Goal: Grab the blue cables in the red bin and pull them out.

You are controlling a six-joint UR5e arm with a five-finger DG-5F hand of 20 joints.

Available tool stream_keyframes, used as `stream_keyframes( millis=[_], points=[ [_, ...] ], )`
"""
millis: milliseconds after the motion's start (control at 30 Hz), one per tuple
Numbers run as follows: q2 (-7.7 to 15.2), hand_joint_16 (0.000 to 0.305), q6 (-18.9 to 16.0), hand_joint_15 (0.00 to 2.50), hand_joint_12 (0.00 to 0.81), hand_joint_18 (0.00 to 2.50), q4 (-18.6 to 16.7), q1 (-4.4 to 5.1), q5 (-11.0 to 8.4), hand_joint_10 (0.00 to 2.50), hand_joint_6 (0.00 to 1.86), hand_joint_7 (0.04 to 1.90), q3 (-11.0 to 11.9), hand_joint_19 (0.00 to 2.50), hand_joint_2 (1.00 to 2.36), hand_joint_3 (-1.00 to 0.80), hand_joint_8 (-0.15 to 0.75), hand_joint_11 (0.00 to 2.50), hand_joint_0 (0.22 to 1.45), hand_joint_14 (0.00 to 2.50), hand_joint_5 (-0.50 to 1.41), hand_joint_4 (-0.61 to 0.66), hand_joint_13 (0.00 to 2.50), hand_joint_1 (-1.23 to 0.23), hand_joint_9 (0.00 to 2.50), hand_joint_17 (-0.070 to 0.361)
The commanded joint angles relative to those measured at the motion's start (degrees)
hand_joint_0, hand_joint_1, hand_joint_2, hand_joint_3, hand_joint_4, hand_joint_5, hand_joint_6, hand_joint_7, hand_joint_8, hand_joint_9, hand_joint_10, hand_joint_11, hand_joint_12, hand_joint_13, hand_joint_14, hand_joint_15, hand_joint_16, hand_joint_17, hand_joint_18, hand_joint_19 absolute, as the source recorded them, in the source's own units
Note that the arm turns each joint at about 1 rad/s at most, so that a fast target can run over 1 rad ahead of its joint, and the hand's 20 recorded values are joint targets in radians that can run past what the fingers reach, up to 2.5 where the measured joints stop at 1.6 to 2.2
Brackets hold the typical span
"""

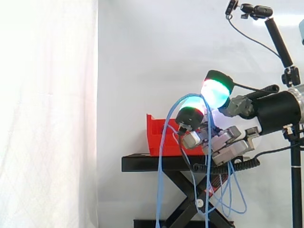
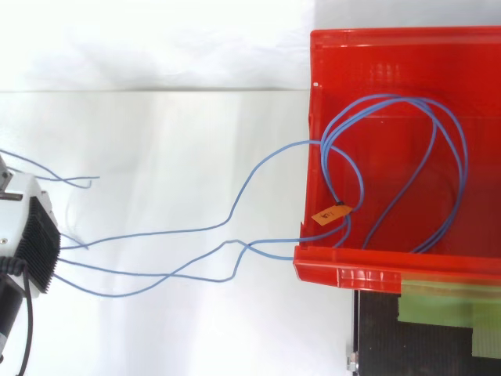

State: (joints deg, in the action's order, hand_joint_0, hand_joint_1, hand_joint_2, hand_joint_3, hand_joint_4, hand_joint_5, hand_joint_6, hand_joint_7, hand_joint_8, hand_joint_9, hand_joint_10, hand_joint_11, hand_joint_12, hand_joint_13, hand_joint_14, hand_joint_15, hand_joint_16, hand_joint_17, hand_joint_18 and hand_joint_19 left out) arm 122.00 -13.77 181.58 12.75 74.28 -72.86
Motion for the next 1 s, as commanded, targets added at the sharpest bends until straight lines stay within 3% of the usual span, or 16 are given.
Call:
stream_keyframes(
  millis=[0, 33, 133, 200, 267, 533, 733, 867, 967],
  points=[
    [0.00, 0.034, 1.95, 1.18, 0.296, 1.39, -0.17, 0.00, 0.52, 0.02, 0.80, 0.64, 0.00, 1.96, 1.00, -1.00, 0.258, 0.97, 0.93, 2.50, 0.79, 0.04, 0.91, -0.95, 1.08, 0.075],
    [0.00, 0.033, 1.95, 1.16, 0.296, 1.39, -0.17, 0.00, 0.52, 0.02, 0.80, 0.64, 0.00, 1.96, 1.00, -1.00, 0.258, 0.97, 0.93, 2.50, 0.79, 0.04, 0.90, -0.95, 1.08, 0.075],
    [0.00, 0.033, 7.05, 1.17, 0.295, 1.41, -1.58, -0.09, 2.54, 0.02, 0.80, 0.64, 0.00, 2.02, 1.00, -1.00, 0.257, 0.98, 0.93, 2.50, 0.79, 0.04, 0.88, -0.95, 1.08, 0.075],
    [0.00, 0.034, 8.63, 1.17, 0.295, 1.41, -2.28, -0.18, 3.06, 0.02, 0.80, 0.64, 0.00, 2.01, 1.00, -1.00, 0.254, 0.99, 0.93, 2.50, 0.79, 0.04, 0.88, -0.95, 1.08, 0.076],
    [0.00, 0.034, 10.65, 1.17, 0.294, 1.40, -4.30, -0.26, 4.30, 0.02, 0.80, 0.64, 0.00, 1.98, 1.00, -1.00, 0.250, 1.15, 0.93, 2.50, 0.79, 0.03, 0.88, -0.94, 1.11, 0.076],
    [0.00, 0.034, 10.65, 1.16, 0.296, 1.37, -4.74, -0.44, 4.47, 0.04, 0.80, 0.64, 0.00, 1.94, 1.00, -1.00, 0.203, 1.67, 0.93, 2.50, 0.79, 0.02, 0.86, -0.95, 1.25, 0.075],
    [0.00, 0.034, 10.65, 1.16, 0.302, 1.35, -4.65, -0.53, 4.47, 0.21, 0.81, 0.64, 0.00, 1.93, 1.00, -1.00, 0.199, 1.63, 0.93, 2.50, 0.79, 0.01, 0.86, -0.95, 1.23, 0.076],
    [0.00, 0.034, 10.65, 1.14, 0.300, 1.35, -4.65, -0.53, 4.47, 0.79, 0.82, 0.62, 0.00, 1.93, 1.00, -1.00, 0.192, 1.52, 0.93, 2.50, 0.78, 0.01, 0.85, -0.94, 1.16, 0.076],
    [0.00, 0.034, 10.56, 1.16, 0.296, 1.35, -4.65, -0.62, 4.47, 0.86, 0.82, 0.63, 0.00, 1.91, 1.00, -1.00, 0.194, 1.50, 0.93, 2.50, 0.78, 0.01, 0.85, -0.94, 1.15, 0.076]
  ],
)
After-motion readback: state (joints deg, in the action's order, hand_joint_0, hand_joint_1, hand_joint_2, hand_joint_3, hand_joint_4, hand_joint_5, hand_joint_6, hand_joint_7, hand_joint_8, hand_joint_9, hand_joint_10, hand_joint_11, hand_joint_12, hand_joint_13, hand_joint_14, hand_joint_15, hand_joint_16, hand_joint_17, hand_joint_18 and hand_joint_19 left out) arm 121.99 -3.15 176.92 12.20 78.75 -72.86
